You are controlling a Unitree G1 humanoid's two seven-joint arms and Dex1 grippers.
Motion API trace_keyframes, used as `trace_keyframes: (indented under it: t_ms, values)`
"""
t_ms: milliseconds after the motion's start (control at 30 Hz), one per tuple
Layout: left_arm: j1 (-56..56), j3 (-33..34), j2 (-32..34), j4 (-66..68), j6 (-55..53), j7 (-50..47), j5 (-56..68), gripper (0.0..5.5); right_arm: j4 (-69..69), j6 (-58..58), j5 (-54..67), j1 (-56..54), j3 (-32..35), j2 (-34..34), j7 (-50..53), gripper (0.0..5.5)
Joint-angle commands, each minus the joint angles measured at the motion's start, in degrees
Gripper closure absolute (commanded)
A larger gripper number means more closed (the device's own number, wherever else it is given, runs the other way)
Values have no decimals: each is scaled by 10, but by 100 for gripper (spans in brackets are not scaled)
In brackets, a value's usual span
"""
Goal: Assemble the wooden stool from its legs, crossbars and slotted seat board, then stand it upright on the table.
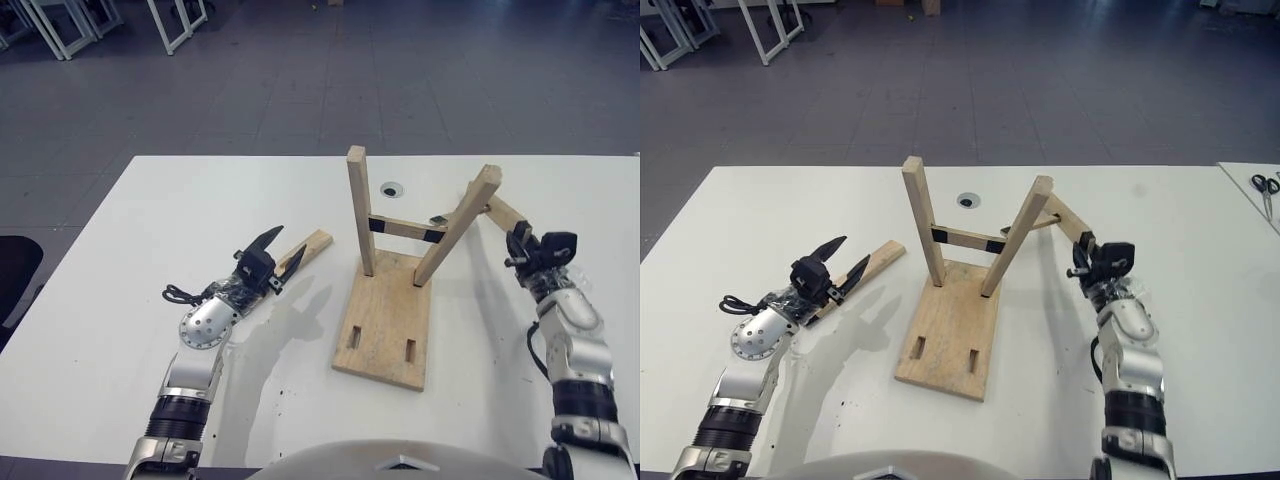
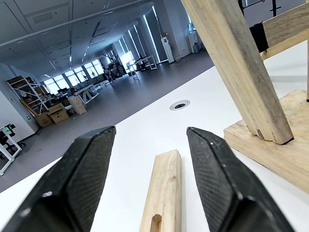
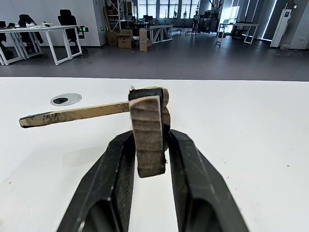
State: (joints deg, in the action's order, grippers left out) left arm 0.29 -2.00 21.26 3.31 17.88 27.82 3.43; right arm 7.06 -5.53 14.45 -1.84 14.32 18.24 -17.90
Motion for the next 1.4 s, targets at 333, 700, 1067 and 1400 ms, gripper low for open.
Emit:
trace_keyframes:
  t_ms: [333,700,1067,1400]
  values:
    - [25,-1,2,-26,-14,-5,-7,279,-141,13,-46,265,-50,-58,31,458]
    - [14,-5,1,-20,-21,-3,-7,279,-130,-29,-78,191,-50,-52,77,298]
    - [9,-1,5,-16,-22,-1,-4,279,-126,-76,-42,128,-27,-79,109,447]
    - [-73,54,2,-59,-83,-28,57,279,-250,-233,233,-69,101,-64,131,449]
